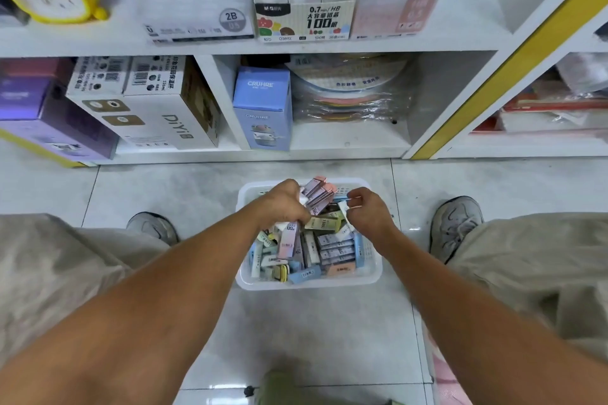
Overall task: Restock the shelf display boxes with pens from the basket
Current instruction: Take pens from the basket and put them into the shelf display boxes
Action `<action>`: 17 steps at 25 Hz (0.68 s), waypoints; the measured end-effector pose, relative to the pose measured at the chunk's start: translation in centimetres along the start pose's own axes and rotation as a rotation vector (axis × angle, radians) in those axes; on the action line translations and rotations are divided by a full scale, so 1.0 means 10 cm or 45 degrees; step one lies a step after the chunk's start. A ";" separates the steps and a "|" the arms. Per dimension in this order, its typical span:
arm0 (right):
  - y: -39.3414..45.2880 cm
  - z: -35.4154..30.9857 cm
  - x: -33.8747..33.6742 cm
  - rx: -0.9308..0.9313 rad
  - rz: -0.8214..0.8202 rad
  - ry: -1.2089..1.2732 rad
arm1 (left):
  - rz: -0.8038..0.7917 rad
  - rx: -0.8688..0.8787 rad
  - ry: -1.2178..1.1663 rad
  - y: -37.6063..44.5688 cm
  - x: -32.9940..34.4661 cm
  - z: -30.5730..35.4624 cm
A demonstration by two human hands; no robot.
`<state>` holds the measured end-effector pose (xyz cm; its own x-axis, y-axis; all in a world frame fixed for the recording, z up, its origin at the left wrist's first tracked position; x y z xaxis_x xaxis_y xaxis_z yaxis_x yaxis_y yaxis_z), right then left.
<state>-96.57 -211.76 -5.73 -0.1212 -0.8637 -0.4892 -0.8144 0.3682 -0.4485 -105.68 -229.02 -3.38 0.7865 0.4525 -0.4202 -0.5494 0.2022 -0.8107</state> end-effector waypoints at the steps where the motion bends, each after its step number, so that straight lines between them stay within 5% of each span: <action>1: -0.01 -0.03 -0.01 0.007 -0.058 -0.004 | -0.006 -0.012 -0.072 -0.04 -0.02 0.00; 8: -0.13 -0.33 -0.27 0.143 -0.208 0.593 | -0.058 -0.006 -0.551 -0.37 -0.34 0.11; 17: -0.40 -1.49 -1.13 -0.385 0.078 0.230 | -0.082 0.146 -0.755 -1.42 -0.94 0.44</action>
<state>-100.39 -208.63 12.80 -0.2513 -0.9001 -0.3560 -0.9304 0.3260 -0.1676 -106.48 -232.33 13.86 0.5461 0.8364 -0.0461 -0.5589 0.3228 -0.7638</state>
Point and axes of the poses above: each hand's wrist, its own y-axis towards the middle knuckle, its own x-axis out of the palm, z = x × y, the point moved 2 cm from there along y, towards the middle knuckle, and after that the axes turned 10 degrees about -x, right-handed, at the moved point
